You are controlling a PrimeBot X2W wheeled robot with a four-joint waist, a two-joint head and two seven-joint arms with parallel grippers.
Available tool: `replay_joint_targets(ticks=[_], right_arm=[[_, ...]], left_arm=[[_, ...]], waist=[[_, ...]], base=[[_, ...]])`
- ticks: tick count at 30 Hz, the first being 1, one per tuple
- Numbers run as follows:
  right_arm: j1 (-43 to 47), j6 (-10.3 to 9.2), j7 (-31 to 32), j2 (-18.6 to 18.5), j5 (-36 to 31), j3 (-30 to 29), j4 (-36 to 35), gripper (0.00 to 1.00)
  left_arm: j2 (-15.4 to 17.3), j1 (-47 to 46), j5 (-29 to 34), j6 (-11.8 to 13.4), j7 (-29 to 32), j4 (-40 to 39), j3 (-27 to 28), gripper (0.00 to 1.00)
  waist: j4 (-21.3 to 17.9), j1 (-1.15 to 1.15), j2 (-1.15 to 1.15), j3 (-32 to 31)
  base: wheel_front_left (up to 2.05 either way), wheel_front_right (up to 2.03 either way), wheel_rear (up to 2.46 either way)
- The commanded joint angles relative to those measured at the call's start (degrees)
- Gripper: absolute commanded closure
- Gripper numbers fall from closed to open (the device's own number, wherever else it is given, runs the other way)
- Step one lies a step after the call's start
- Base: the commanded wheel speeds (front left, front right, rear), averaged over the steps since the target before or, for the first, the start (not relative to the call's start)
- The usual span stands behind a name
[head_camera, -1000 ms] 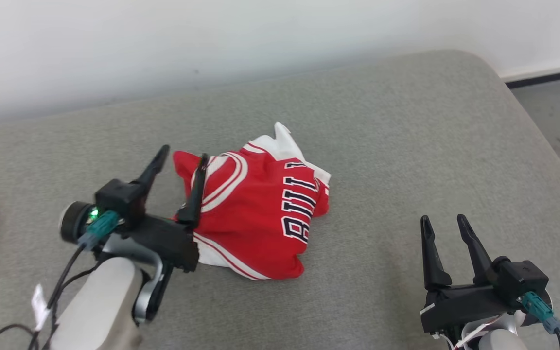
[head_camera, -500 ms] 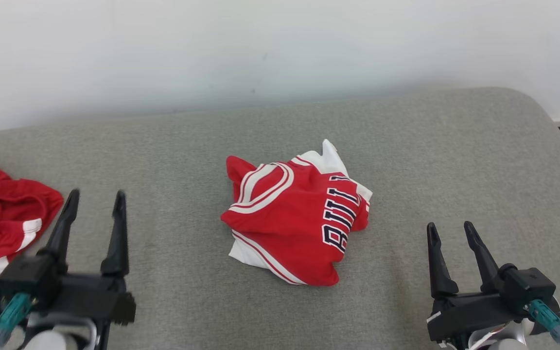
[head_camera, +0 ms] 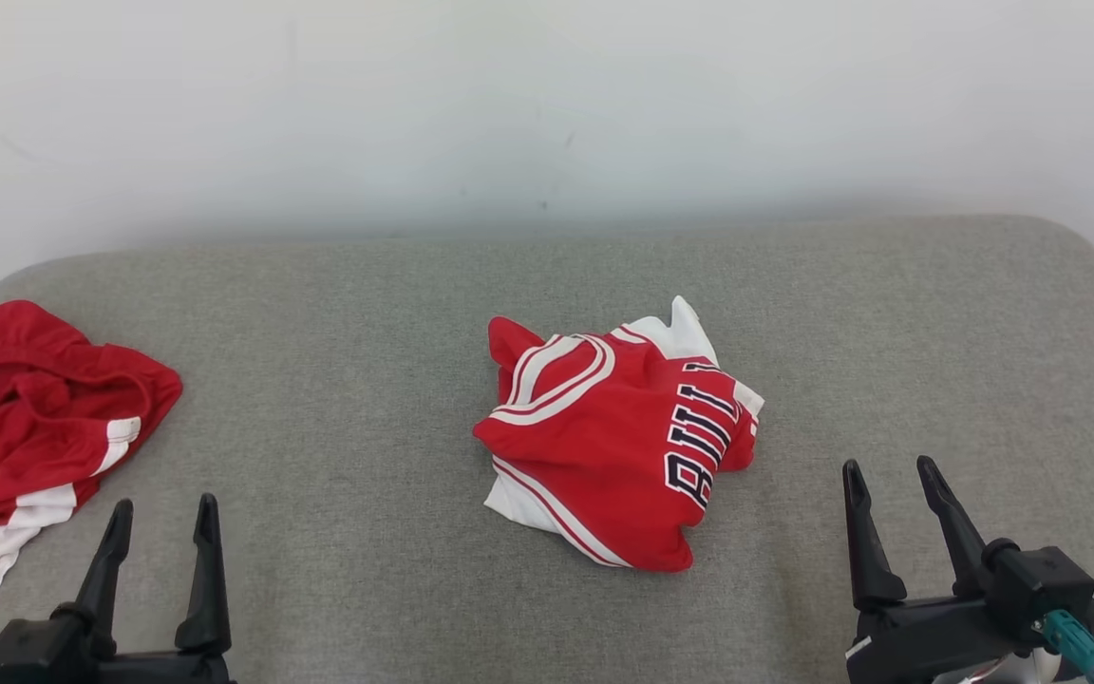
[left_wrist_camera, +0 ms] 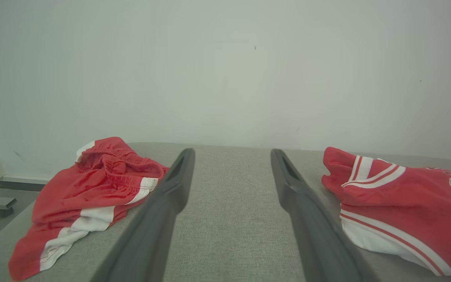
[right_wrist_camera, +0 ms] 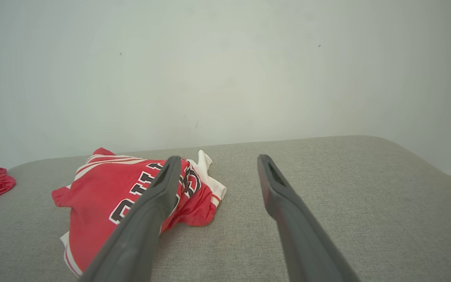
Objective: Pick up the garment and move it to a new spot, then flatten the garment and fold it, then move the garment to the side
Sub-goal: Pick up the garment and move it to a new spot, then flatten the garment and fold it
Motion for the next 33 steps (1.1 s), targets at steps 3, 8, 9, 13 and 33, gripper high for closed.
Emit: replay_joint_targets(ticks=[3, 8, 9, 13, 33], right_arm=[[2.0, 0.17, 0.9, -0.1, -0.8, -0.1, -1.5, 0.0], [3.2, 0.17, 1.4, -0.1, -0.9, -0.1, -2.8, 0.0], [3.5, 0.17, 1.6, -0.1, -0.9, 0.0, -3.0, 0.0], [3.8, 0.17, 2.0, -0.1, -0.6, 0.3, -3.7, 0.0], [3.1, 0.17, 2.3, -0.1, -0.5, 0.3, -3.9, 0.0]], left_arm=[[-1.1, 1.7, 0.4, -0.6, 0.0, -0.4, 1.0, 0.0], [-1.9, 2.4, 0.7, -1.2, 0.0, -0.3, 1.8, 0.0], [-2.0, 2.5, 0.8, -1.3, 0.0, -0.3, 2.0, 0.0], [-2.5, 2.7, 1.1, -1.9, 0.0, -0.2, 2.5, 0.0], [-3.8, 0.3, 2.3, -3.8, 0.0, 1.6, 2.9, 0.0]], waist=[[0.7, 0.01, 0.0, -0.5], [0.8, 0.01, 0.0, -0.7], [0.8, 0.01, 0.0, -0.8], [0.6, 0.01, 0.0, -0.8], [-0.3, 0.01, 0.0, 0.5]], base=[[0.0, 0.0, 0.0], [0.0, 0.0, 0.0], [0.0, 0.0, 0.0], [0.0, 0.0, 0.0], [0.0, 0.0, 0.0]])
